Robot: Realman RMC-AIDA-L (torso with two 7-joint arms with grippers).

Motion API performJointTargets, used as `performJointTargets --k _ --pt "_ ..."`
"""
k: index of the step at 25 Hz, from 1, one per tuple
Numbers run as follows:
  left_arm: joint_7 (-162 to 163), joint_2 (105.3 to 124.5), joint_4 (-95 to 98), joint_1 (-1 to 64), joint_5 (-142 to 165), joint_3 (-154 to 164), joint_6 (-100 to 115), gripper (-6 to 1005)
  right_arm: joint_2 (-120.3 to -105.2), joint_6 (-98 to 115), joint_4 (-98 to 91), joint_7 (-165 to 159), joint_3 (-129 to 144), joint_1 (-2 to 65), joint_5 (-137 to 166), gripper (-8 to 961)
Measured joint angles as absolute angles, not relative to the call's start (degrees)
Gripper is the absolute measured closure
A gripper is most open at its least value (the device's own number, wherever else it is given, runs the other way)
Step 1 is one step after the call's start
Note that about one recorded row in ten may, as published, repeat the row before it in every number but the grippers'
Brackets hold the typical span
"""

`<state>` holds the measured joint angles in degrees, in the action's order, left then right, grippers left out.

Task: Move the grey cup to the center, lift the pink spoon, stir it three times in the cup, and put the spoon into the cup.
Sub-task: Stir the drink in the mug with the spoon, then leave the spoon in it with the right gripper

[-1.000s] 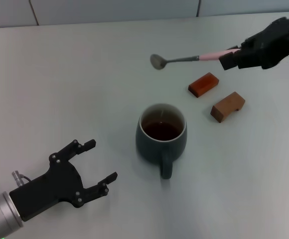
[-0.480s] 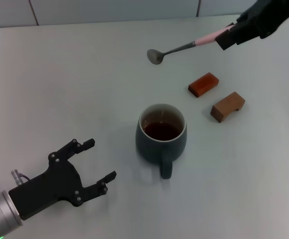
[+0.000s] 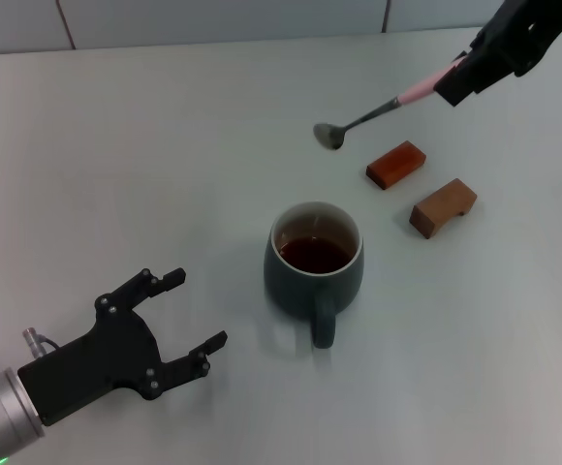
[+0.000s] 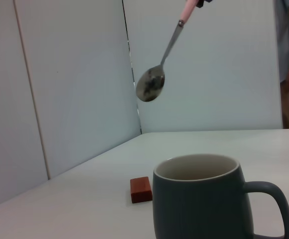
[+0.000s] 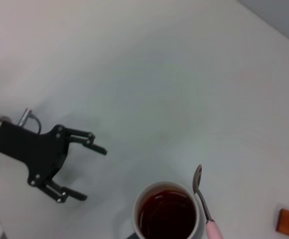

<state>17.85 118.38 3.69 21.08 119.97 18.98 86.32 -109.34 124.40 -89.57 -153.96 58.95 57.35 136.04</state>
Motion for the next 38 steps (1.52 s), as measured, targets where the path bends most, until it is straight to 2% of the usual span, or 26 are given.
performJointTargets --k 13,18,20,21,23,27,35,36,38 --pt "17.91 118.38 3.69 21.14 119.93 18.88 86.3 153 -110.02 124.6 -84.04 -153.58 62.82 58.29 136.89 762" --pt "17.93 118.38 3.69 21.17 119.87 18.9 86.3 152 -110.81 123.08 -79.92 -152.55 65.64 58.71 138.04 757" --pt "17.96 118.38 3.69 21.18 119.87 18.9 86.3 152 -111.49 121.97 -78.23 -151.74 66.09 58.98 139.22 755" --pt "18.0 118.4 3.69 21.19 119.87 18.9 86.3 152 -112.3 120.96 -76.26 -150.62 66.2 59.44 141.07 753" --pt "18.02 118.41 3.69 21.19 119.87 18.9 86.3 152 -112.63 120.56 -75.37 -150.11 66.19 59.68 141.85 751" --pt "18.03 118.48 3.69 21.19 119.92 18.9 86.3 152 -114.29 118.26 -70.75 -148.0 66.81 61.17 144.87 747" --pt "18.03 118.48 3.69 21.18 119.97 18.9 86.3 152 -116.28 114.63 -63.83 -146.17 69.26 63.57 147.2 738" --pt "18.03 118.48 3.69 21.18 119.97 18.9 86.3 153 -116.95 113.65 -61.54 -145.31 69.39 64.52 147.26 737" --pt "18.02 118.48 3.67 21.18 119.98 18.9 86.3 153 -117.1 112.76 -60.63 -145.08 69.41 64.91 147.45 735"
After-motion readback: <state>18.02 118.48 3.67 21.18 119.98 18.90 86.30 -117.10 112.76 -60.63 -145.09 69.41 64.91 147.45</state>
